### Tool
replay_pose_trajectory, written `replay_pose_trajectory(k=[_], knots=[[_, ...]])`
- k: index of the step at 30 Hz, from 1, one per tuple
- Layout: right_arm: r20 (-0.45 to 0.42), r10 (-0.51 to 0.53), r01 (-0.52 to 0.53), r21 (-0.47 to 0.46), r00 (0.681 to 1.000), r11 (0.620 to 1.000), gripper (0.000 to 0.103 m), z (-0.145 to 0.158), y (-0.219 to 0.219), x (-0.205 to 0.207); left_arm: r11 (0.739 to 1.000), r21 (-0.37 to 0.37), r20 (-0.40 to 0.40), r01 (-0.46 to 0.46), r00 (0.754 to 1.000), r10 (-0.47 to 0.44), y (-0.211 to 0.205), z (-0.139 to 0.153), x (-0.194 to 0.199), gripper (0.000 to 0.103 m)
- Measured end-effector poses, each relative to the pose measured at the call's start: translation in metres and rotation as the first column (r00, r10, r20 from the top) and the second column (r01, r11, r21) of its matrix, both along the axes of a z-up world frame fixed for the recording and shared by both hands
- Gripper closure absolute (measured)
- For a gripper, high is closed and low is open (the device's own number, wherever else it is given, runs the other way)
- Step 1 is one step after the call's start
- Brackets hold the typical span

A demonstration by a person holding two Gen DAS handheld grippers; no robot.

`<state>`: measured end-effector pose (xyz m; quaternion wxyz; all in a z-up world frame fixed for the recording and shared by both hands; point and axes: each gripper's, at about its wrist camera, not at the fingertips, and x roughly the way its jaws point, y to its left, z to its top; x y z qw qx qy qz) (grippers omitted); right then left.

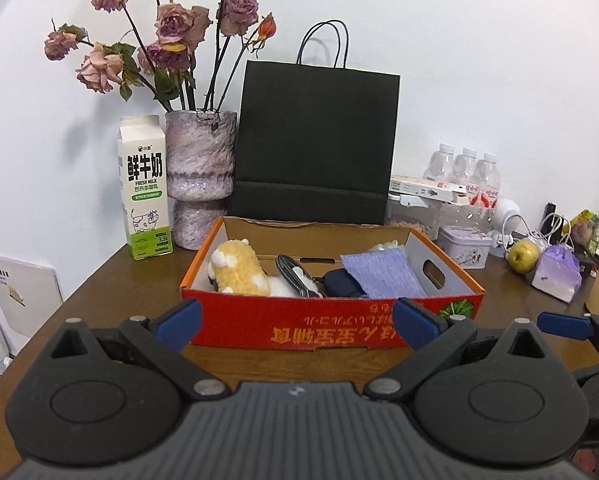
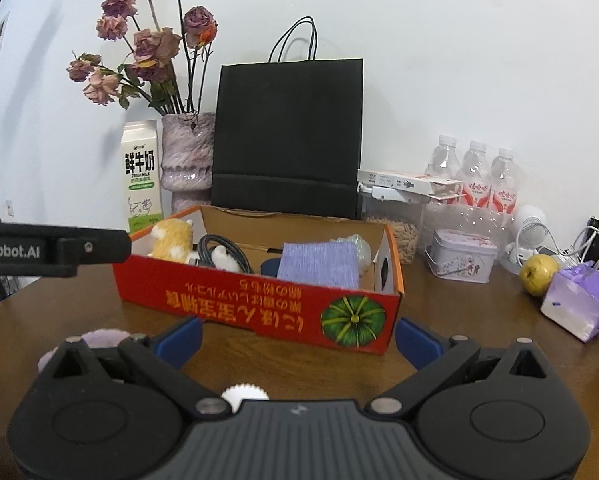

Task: Organize objects
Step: 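Move both tools back toward the lavender towel and yellow sponge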

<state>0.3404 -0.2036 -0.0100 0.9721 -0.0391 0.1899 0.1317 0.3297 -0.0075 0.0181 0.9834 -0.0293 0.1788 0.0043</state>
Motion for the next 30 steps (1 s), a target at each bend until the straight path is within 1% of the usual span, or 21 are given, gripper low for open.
replay_pose_trajectory(k=[3, 9, 15, 19, 24, 30], knots=[[-0.003, -0.001, 0.001, 0.009, 1.0, 1.0, 0.0, -0.001, -0.004, -0.011, 1.0, 0.015, 0.006, 0.0, 1.0, 0.0, -0.001, -0.004, -0.012, 0.0], [-0.021, -0.002, 0.002, 0.012, 1.0, 1.0, 0.0, -0.007, -0.011, -0.032, 1.0, 0.031, -0.013, 0.003, 1.0, -0.002, 0.002, -0.015, -0.032, 0.0], [-0.047, -0.01, 0.011, 0.008, 0.999, 1.0, 0.0, -0.018, -0.016, -0.052, 0.999, 0.041, -0.051, 0.006, 0.999, -0.004, 0.01, -0.028, -0.049, 0.0], [-0.071, -0.019, 0.018, -0.007, 0.997, 1.0, 0.0, -0.03, -0.019, -0.065, 0.999, 0.04, -0.075, 0.01, 0.997, -0.007, 0.016, -0.035, -0.059, 0.0], [-0.082, -0.028, 0.026, -0.028, 0.996, 0.999, 0.0, -0.038, -0.022, -0.082, 0.999, 0.037, -0.079, 0.019, 0.997, -0.016, 0.023, -0.039, -0.071, 0.0], [-0.096, -0.032, 0.032, -0.001, 0.995, 0.999, 0.0, -0.037, -0.03, -0.091, 0.999, 0.031, -0.097, 0.023, 0.995, -0.02, 0.031, -0.044, -0.077, 0.0]])
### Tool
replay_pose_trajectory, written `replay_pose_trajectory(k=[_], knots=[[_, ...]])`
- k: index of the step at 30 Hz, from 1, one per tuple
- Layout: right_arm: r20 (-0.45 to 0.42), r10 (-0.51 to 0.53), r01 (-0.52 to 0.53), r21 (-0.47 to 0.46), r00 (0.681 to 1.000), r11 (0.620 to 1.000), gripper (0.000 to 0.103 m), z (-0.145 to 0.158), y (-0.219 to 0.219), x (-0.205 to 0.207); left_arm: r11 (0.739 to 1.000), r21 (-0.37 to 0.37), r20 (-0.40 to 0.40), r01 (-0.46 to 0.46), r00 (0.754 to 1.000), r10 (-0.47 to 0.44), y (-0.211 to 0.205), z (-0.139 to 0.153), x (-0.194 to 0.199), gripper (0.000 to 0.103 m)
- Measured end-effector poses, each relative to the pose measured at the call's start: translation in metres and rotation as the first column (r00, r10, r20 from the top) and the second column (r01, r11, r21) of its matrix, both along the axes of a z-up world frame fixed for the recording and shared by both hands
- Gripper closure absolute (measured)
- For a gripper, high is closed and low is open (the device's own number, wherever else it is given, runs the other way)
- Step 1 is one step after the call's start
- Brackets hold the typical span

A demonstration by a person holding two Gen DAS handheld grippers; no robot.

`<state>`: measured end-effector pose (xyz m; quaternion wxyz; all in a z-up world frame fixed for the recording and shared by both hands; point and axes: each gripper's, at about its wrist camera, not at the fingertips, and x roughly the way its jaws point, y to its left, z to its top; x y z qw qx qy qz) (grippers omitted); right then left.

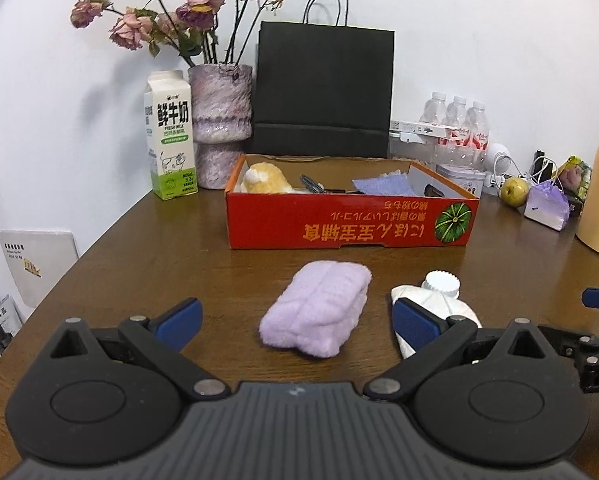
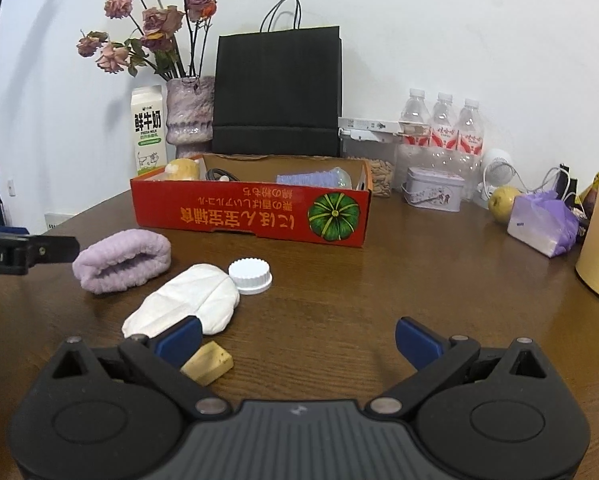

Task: Organize objects
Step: 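Move both tools back toward the lavender towel and yellow sponge, then grasp the small yellow sponge block with the right tool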

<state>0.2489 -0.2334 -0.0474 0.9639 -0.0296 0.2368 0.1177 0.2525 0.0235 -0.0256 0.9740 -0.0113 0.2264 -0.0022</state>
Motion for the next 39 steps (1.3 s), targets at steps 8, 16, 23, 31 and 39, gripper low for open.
replay_pose_trajectory(k=[8, 16, 23, 31, 39], knots=[[-0.046, 0.023, -0.024, -0.023, 0.999, 0.999, 0.0, -0.004, 0.005, -0.001, 1.0, -0.017, 0.009, -0.013, 1.0, 0.013, 0.014, 0.001, -0.003, 0.0], [-0.068, 0.053, -0.056, -0.055, 0.996, 0.997, 0.0, -0.006, 0.013, -0.003, 1.0, -0.025, 0.011, 0.002, 1.0, -0.002, 0.015, 0.002, -0.006, 0.0], [-0.117, 0.091, -0.102, -0.085, 0.989, 0.991, 0.009, -0.01, 0.022, 0.003, 1.0, -0.027, 0.013, 0.012, 1.0, -0.012, 0.014, 0.003, -0.008, 0.0], [-0.186, 0.162, -0.171, -0.031, 0.969, 0.985, 0.017, -0.015, 0.031, 0.017, 1.0, -0.024, 0.008, 0.016, 1.0, -0.016, 0.011, 0.002, -0.009, 0.0], [-0.15, 0.202, -0.209, -0.032, 0.968, 0.977, 0.069, -0.011, 0.037, 0.014, 1.0, -0.027, 0.004, 0.012, 1.0, -0.012, 0.012, 0.001, -0.009, 0.0]])
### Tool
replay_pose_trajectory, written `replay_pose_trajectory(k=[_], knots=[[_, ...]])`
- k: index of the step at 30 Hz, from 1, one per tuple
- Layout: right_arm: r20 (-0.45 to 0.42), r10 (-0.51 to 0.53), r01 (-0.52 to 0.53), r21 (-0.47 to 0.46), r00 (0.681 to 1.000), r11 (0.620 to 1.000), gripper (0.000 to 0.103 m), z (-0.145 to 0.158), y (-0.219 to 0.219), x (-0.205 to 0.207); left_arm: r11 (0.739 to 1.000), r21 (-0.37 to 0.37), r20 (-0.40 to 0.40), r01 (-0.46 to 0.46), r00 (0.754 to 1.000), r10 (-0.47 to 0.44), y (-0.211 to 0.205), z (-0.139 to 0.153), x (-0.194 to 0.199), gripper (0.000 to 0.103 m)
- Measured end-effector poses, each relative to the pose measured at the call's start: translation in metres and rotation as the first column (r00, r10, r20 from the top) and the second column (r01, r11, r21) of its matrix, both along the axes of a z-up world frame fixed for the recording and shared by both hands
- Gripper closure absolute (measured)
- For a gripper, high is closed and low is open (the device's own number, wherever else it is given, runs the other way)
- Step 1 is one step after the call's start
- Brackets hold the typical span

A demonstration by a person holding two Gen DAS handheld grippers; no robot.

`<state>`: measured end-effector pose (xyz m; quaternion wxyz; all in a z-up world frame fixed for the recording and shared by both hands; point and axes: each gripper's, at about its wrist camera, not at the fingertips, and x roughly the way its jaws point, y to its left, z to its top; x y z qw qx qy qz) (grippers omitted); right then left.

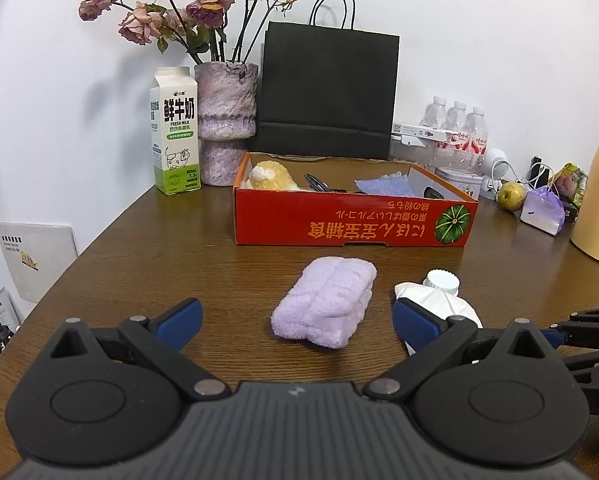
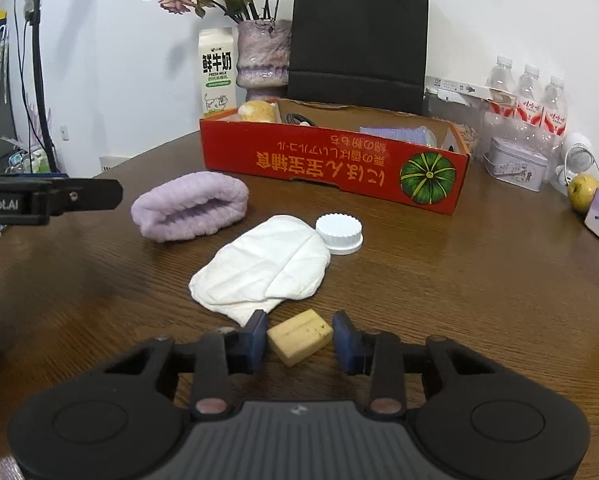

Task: Organize objects
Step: 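Grasp the small yellow sponge block with the right tool, then grasp the lavender towel with the left tool while the right tool holds the sponge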

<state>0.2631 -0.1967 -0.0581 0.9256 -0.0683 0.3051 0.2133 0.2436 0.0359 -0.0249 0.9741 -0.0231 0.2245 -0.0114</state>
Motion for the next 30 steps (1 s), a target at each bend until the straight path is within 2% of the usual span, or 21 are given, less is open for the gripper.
replay_pose_trajectory(k=[5, 11, 16, 26, 30], knots=[[0.037, -0.058, 0.057, 0.017, 0.998, 0.998, 0.069, 0.004, -0.006, -0.003, 1.0, 0.002, -0.001, -0.001, 1.0, 0.001, 0.0, 0.0, 0.0, 0.0], [0.137, -0.168, 0.161, 0.061, 0.976, 0.985, 0.069, 0.012, -0.019, -0.005, 1.0, 0.008, -0.016, -0.006, 1.0, 0.006, -0.001, -0.003, 0.003, 0.0], [0.189, -0.202, 0.195, 0.056, 0.961, 0.979, 0.069, 0.015, -0.023, -0.002, 1.0, 0.008, -0.033, -0.016, 0.999, 0.017, 0.0, -0.006, 0.007, 0.0], [0.184, -0.211, 0.201, 0.07, 0.96, 0.977, 0.069, 0.015, -0.031, 0.014, 0.999, 0.01, -0.09, -0.045, 0.995, 0.046, 0.002, -0.013, 0.015, 0.0], [0.185, -0.207, 0.194, 0.083, 0.961, 0.977, 0.069, 0.015, -0.033, 0.014, 1.0, 0.009, -0.128, -0.005, 0.992, 0.006, -0.003, -0.012, 0.027, 0.0]])
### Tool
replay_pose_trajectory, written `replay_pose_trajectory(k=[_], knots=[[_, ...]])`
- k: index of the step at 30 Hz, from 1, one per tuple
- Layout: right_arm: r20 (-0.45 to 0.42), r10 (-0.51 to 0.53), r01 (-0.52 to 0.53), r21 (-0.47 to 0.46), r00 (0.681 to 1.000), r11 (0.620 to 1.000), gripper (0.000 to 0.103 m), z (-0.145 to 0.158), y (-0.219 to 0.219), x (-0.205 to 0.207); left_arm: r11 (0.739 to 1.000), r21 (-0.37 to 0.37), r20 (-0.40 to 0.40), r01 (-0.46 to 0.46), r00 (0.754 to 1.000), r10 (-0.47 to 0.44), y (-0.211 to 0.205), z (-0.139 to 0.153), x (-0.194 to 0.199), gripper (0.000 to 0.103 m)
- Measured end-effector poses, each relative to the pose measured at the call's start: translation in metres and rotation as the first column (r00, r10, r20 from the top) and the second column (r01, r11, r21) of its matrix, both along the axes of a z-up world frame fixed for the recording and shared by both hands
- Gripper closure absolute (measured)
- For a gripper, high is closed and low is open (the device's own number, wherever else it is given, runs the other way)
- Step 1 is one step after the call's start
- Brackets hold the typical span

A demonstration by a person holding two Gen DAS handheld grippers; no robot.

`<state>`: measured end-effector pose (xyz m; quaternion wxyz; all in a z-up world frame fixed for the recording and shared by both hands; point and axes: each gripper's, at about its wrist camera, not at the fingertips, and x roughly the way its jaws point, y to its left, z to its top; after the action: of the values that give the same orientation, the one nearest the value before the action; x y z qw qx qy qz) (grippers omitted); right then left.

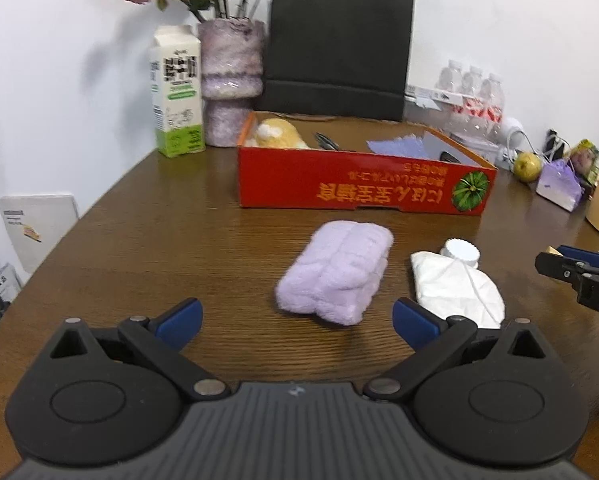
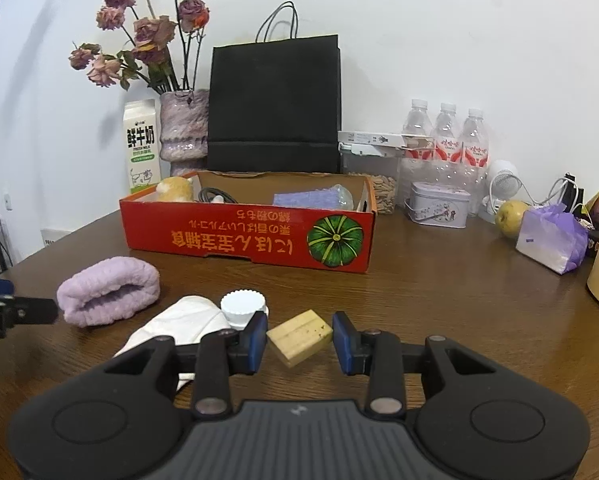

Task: Organize objects
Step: 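Grasp the lavender towel with the left tool while the right tool holds the sponge, then carry the lavender towel and yellow sponge with both tools over the red box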

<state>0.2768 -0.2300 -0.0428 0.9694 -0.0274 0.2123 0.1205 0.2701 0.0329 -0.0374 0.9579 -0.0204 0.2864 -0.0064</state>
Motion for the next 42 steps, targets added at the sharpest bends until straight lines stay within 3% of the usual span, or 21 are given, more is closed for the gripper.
replay_pose_trajectory(k=[4, 7, 16, 22, 24, 26, 27, 28, 42], knots=[[0.015, 0.005, -0.005, -0.008, 1.0, 1.0, 0.069, 0.001, 0.002, -0.002, 0.998, 0.049, -0.013, 0.046, 0.999, -0.045, -0.013, 0.002, 0.018, 0.0], [0.019, -0.007, 0.007, 0.0, 1.0, 1.0, 0.069, 0.001, 0.0, -0.002, 0.996, 0.078, -0.035, 0.032, 0.999, -0.029, -0.018, -0.002, 0.037, 0.0], [0.014, -0.017, 0.017, 0.003, 1.0, 1.0, 0.069, 0.001, 0.0, 0.0, 0.999, -0.015, -0.11, 0.028, 0.994, -0.03, -0.012, -0.02, 0.078, 0.0], [0.006, -0.016, 0.016, 0.001, 1.0, 1.0, 0.069, 0.0, 0.001, 0.001, 0.999, -0.047, -0.093, 0.027, 0.995, -0.031, -0.01, -0.024, 0.08, 0.001], [0.003, -0.017, 0.017, 0.002, 1.0, 1.0, 0.069, 0.0, 0.0, 0.001, 0.998, -0.061, -0.089, 0.036, 0.995, -0.041, -0.01, -0.024, 0.078, 0.01], [0.005, -0.019, 0.019, 0.001, 1.0, 1.0, 0.069, 0.0, 0.001, 0.001, 0.998, -0.053, -0.075, 0.037, 0.996, -0.041, -0.011, -0.023, 0.076, 0.03], [0.005, -0.02, 0.02, 0.001, 1.0, 1.0, 0.069, 0.0, 0.001, 0.001, 0.997, -0.058, -0.07, 0.041, 0.997, -0.045, -0.011, -0.022, 0.074, 0.049], [0.006, -0.02, 0.02, 0.002, 1.0, 1.0, 0.069, 0.0, 0.001, 0.0, 0.996, -0.075, -0.065, 0.04, 0.997, -0.044, -0.009, -0.021, 0.072, 0.053], [0.018, -0.017, 0.016, 0.02, 1.0, 1.0, 0.069, 0.0, -0.002, -0.002, 0.999, 0.026, 0.051, 0.03, 0.998, -0.031, -0.029, 0.0, 0.02, 0.055]])
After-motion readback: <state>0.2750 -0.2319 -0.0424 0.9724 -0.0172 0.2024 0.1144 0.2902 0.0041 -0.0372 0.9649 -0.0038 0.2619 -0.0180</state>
